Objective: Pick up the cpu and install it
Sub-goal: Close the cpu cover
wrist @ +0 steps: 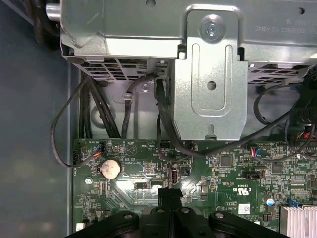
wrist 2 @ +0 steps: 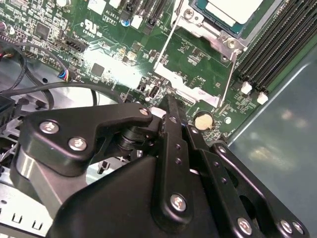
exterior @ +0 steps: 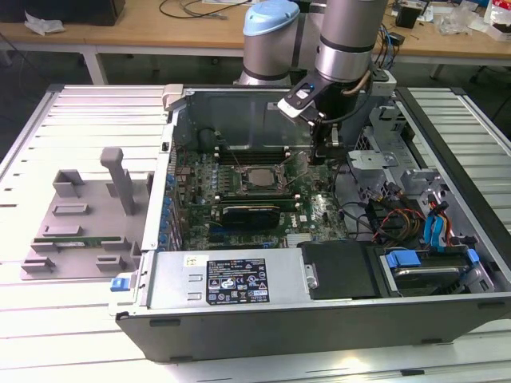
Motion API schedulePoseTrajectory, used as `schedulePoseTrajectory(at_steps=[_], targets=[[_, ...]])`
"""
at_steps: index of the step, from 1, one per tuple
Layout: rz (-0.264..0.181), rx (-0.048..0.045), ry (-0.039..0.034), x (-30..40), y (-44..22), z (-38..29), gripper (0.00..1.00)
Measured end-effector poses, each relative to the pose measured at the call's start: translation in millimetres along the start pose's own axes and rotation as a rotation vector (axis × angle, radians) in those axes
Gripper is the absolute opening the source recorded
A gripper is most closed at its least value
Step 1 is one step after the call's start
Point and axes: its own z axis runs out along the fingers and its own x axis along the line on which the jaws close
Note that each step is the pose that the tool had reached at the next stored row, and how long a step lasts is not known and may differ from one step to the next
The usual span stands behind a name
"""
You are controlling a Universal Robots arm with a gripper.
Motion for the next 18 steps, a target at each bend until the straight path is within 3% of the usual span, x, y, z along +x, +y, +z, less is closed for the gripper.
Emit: schedulePoseTrajectory(at_steps=[5,9,15,16,18], targets=[[0.000,0.0000,0.0002,0.0,-0.6,0.4,0.11],[0.000,0.0000,0.0000,0.1,-6.3,0.4,0.11],[0.000,-0.0005,0.0001,0.2,-29.4,0.4,0.11],[0.000,-0.0011,0.0000,0.3,-41.0,0.3,0.11],[0.000,-0.0023,0.0001,0.4,-55.1,0.4,0.11]])
